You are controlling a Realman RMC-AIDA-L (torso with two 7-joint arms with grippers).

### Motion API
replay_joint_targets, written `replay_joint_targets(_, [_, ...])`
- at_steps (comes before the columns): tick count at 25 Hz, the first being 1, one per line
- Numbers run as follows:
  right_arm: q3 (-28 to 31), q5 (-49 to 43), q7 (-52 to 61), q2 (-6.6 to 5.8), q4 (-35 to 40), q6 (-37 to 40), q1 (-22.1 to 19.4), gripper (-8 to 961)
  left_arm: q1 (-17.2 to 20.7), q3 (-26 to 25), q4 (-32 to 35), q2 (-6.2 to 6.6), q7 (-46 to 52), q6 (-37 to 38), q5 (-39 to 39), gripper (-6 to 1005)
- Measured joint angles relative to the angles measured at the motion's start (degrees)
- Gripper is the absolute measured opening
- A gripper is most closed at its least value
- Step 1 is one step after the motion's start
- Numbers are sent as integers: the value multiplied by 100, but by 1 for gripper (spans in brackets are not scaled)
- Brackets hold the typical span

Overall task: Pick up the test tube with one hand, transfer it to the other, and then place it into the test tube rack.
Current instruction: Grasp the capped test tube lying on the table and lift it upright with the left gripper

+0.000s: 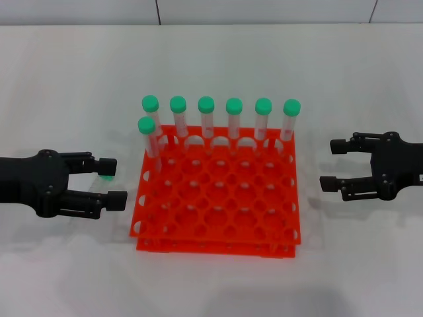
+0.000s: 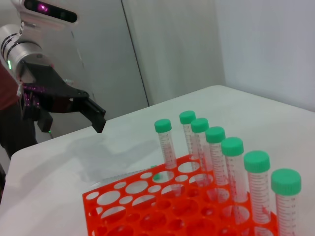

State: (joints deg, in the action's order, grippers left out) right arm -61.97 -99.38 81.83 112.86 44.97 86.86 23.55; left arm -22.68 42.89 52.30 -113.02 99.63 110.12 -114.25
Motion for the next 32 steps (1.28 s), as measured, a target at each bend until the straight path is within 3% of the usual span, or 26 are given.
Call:
replay_joint_targets(17, [20,41,-1,17,4,-3,17,827,-37,-69,12,30,69,-31,36,879])
replay_joint_targets(25, [28,117,-1,46,12,-2,-19,827,-333,-35,239,345,1158,130,-556,878])
replay_joint_targets(32, [28,140,-29,105,20,-2,-13,827,-637,-18,662,450,2320,194,-1639,877])
